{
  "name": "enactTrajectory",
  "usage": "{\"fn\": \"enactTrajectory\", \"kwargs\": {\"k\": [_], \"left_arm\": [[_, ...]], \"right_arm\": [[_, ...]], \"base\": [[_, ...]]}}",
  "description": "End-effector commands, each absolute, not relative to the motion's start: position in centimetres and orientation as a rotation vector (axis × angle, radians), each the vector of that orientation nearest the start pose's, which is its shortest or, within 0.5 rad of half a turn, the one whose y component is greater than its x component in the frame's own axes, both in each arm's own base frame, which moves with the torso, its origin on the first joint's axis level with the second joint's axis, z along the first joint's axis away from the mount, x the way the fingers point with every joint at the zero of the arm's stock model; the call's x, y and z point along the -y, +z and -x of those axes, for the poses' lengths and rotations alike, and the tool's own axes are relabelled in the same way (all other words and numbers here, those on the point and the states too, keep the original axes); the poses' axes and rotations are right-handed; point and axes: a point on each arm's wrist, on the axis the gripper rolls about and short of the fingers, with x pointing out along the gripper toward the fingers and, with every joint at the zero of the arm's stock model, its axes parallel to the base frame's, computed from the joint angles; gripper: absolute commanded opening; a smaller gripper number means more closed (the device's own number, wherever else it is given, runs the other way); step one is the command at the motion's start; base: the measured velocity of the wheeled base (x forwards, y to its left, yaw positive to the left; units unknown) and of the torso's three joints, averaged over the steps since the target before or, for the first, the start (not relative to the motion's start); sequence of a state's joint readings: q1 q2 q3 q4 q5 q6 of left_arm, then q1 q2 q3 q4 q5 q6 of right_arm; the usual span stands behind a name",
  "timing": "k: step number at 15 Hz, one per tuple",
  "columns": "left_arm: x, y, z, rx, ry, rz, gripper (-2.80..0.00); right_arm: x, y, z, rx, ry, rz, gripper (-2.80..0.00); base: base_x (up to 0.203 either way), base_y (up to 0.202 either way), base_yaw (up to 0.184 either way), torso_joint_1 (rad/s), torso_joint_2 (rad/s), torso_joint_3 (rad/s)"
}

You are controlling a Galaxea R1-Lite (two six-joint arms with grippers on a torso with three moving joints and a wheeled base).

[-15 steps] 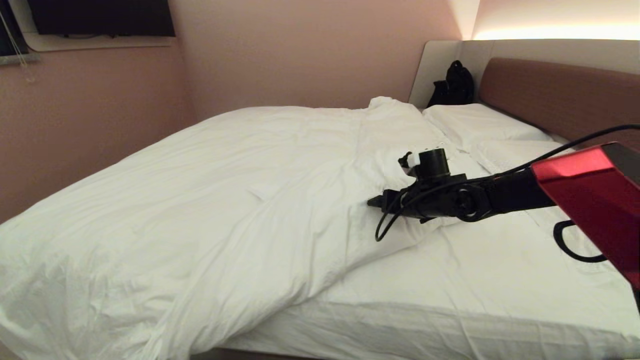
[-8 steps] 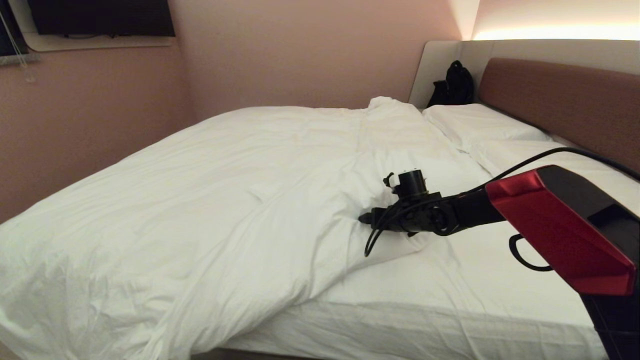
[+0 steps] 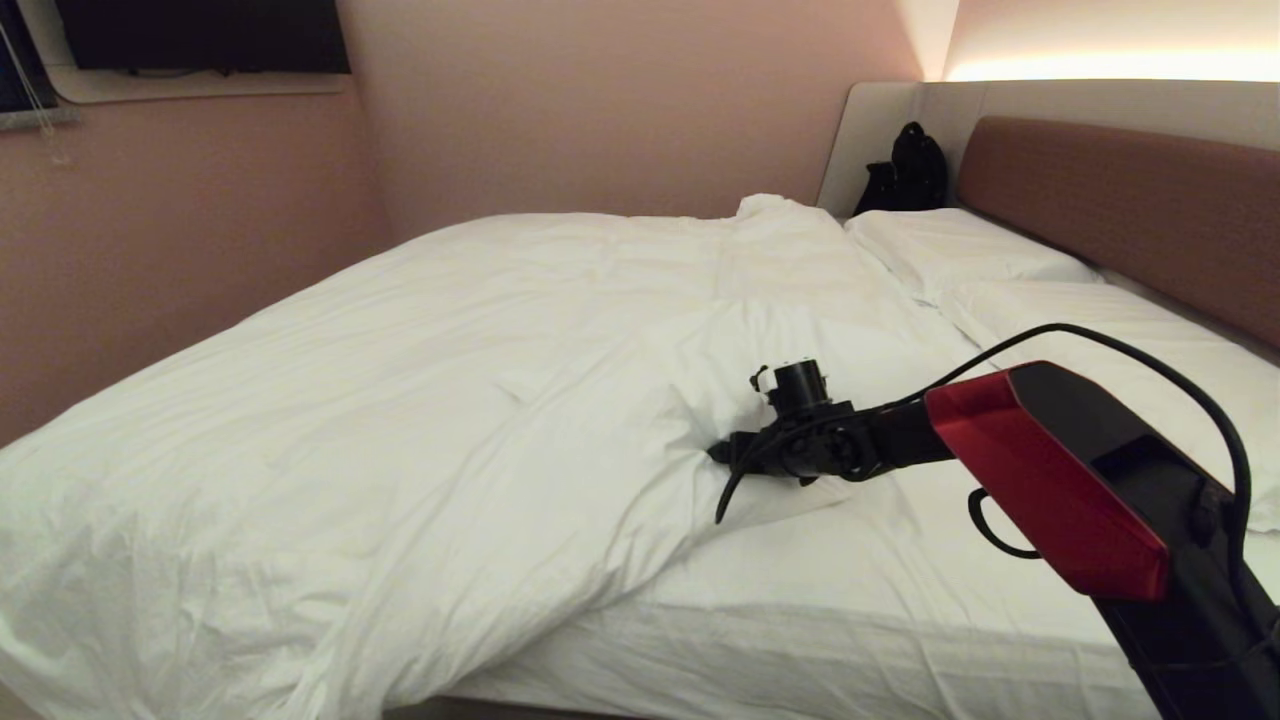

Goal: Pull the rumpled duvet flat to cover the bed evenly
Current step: Hold the folded corner of the quilt

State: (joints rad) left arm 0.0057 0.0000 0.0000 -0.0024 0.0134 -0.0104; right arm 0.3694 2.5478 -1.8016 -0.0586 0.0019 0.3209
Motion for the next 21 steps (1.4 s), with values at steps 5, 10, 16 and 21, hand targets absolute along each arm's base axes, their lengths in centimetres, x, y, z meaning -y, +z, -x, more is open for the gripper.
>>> {"fn": "enactTrajectory", "kwargs": {"k": [5, 10, 16, 21], "left_arm": [[0.0, 7.6, 2.3, 0.003, 0.020, 0.011, -2.80], [0.0, 7.6, 2.3, 0.003, 0.020, 0.011, -2.80], [0.0, 7.6, 2.3, 0.003, 0.020, 0.011, -2.80], [0.0, 7.6, 2.3, 0.003, 0.020, 0.011, -2.80]], "right_arm": [[-18.4, 1.5, -47.8, -0.786, 0.218, -0.164, 0.00], [-18.4, 1.8, -47.8, -0.778, 0.206, -0.162, -2.80], [-17.9, 5.5, -46.6, -0.733, 0.186, -0.180, -2.80], [-16.3, 9.1, -42.8, -0.752, 0.180, -0.169, -2.80]], "base": [[0.000, 0.000, 0.000, 0.000, 0.00, 0.000], [0.000, 0.000, 0.000, 0.000, 0.00, 0.000], [0.000, 0.000, 0.000, 0.000, 0.00, 0.000], [0.000, 0.000, 0.000, 0.000, 0.00, 0.000]]}}
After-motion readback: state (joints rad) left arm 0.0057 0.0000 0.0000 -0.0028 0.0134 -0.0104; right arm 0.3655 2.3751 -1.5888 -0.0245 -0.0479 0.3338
